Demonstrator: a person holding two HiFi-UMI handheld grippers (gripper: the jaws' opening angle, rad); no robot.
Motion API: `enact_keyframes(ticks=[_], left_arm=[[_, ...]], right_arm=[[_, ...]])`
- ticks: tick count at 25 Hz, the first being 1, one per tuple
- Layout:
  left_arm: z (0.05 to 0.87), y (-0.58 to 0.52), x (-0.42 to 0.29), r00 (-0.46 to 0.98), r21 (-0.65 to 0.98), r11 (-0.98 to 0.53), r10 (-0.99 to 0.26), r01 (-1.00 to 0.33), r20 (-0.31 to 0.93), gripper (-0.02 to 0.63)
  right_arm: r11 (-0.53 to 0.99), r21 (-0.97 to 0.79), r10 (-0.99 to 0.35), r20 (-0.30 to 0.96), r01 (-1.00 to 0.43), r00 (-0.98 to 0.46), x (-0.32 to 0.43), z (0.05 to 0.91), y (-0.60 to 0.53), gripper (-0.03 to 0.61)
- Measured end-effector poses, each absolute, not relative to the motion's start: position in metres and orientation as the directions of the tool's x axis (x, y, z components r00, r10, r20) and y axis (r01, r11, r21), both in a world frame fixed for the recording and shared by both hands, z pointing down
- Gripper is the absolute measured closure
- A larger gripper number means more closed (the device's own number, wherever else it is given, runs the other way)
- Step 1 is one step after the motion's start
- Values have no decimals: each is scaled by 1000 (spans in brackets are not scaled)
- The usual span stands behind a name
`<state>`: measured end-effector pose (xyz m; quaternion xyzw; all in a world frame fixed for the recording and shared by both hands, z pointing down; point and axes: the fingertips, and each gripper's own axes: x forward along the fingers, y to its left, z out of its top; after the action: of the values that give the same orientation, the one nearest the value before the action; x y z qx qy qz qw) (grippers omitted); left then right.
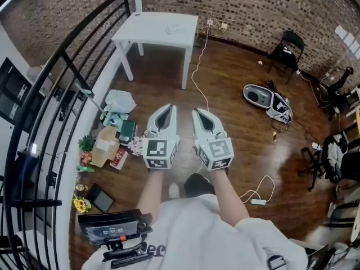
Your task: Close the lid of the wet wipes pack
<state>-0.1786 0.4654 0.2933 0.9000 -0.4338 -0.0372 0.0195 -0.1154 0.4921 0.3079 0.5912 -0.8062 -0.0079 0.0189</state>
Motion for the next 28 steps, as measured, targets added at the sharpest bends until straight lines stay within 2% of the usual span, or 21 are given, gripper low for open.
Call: enact_keyframes(ticks=[12,22,28], left_arm=[[330,303,-173,573,54,-571,-820,-819,17,597],[301,124,-94,560,19,-560,-828,-828,1,597],[326,62,-72,566,18,-567,-821,-824,71,597]], right_arm=[[346,-23,-937,35,-938,-346,-100,340,320,592],[309,-56,-950,18,-949,-311,7,318,144,592],[345,-76,-934,65,-935,-350,16,343,84,592]])
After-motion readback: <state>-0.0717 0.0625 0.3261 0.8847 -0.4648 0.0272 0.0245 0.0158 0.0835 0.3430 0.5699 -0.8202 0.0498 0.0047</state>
